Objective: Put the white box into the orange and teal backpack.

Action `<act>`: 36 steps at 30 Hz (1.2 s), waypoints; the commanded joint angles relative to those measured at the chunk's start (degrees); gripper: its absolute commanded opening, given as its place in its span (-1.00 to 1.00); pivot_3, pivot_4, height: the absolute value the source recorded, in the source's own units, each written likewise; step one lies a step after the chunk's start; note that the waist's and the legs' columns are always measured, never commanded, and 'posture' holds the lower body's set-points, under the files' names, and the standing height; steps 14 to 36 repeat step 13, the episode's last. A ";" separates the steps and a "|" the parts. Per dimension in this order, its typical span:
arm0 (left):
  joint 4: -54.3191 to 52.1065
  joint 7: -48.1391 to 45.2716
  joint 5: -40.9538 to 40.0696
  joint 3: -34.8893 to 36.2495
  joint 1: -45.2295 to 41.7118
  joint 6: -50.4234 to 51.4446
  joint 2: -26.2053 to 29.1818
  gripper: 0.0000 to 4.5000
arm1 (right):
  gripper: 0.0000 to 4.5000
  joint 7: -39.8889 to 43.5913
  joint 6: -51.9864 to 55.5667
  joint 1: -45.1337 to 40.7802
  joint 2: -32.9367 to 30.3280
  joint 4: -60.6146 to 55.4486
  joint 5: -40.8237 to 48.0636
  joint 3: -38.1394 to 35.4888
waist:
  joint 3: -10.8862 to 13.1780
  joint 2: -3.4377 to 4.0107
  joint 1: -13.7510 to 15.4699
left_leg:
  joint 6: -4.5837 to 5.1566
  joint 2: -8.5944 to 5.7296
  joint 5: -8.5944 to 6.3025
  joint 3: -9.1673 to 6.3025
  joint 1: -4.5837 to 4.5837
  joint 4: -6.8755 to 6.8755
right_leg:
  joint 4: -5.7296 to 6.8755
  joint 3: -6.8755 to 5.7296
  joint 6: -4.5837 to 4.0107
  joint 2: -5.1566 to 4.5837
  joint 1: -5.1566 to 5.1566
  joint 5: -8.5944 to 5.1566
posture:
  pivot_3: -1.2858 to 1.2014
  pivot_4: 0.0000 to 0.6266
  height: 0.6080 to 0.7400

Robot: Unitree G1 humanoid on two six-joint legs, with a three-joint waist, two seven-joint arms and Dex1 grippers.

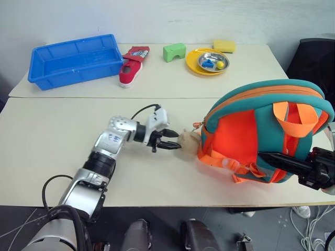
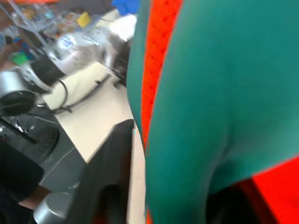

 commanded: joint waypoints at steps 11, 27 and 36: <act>-2.01 -14.38 -16.01 19.45 -1.12 14.76 27.63 1.00 | 0.98 33.43 -8.23 8.33 -16.60 38.66 -28.67 -24.94 | 0.01 -0.02 0.26 | 0.16 -0.19 -0.10 0.03 0.01 -0.07 | -0.39 -0.10 -0.01 -0.16 0.16 0.00 | 0.03 -0.52 1.00; -3.19 -13.19 -16.16 19.95 -0.69 14.06 27.22 1.00 | 0.98 33.71 -7.79 6.43 -16.50 39.96 -29.22 -24.37 | 0.01 -0.02 0.20 | 0.24 -0.25 -0.15 0.04 0.14 -0.04 | -0.43 -0.09 0.01 -0.25 0.31 0.01 | 0.03 -0.52 1.00; -3.19 -13.19 -16.16 19.95 -0.69 14.06 27.22 1.00 | 0.98 33.71 -7.79 6.43 -16.50 39.96 -29.22 -24.37 | 0.01 -0.02 0.20 | 0.24 -0.25 -0.15 0.04 0.14 -0.04 | -0.43 -0.09 0.01 -0.25 0.31 0.01 | 0.03 -0.52 1.00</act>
